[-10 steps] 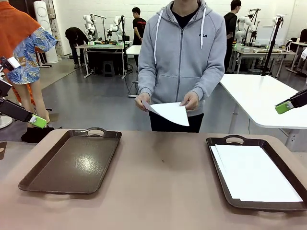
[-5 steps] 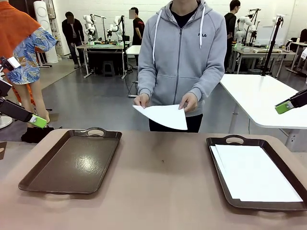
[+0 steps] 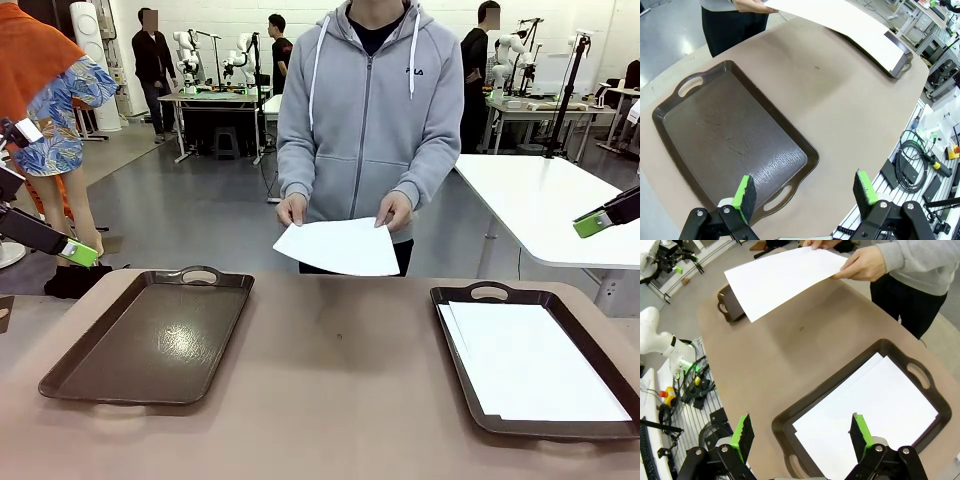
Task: Sort the A4 documents.
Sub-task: Receive the A4 Paper.
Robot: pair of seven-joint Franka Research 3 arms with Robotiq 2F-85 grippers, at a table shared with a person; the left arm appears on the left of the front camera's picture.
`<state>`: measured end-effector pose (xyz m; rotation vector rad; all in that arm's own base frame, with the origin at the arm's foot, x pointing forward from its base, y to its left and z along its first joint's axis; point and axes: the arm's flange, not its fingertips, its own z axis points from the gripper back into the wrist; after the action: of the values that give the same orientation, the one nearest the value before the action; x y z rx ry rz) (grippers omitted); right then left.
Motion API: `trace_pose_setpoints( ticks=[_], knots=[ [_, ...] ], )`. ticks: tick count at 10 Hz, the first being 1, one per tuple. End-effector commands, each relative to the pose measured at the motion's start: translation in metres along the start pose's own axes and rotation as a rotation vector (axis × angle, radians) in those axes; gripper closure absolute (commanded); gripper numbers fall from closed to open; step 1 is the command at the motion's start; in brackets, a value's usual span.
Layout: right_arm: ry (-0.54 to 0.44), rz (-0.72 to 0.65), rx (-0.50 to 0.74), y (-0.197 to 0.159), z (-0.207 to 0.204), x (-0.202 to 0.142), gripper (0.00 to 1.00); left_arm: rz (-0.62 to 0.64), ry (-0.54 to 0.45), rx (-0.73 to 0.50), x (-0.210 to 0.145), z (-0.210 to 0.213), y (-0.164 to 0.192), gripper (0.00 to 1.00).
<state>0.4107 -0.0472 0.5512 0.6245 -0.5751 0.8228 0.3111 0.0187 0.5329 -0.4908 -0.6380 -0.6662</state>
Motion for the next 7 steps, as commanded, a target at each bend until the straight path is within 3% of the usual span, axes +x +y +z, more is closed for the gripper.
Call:
trace_pose_setpoints(
  ticks=[1, 7],
  knots=[
    [-0.002, 0.001, 0.000, 0.0008, 0.0003, -0.0001, 0.00, -0.010, -0.011, -0.017, -0.0011, 0.0002, 0.0021, 0.00],
    [-0.002, 0.001, 0.000, 0.0008, 0.0003, -0.0001, 0.00, -0.010, -0.011, -0.017, -0.0011, 0.0002, 0.0021, 0.00]
  ],
)
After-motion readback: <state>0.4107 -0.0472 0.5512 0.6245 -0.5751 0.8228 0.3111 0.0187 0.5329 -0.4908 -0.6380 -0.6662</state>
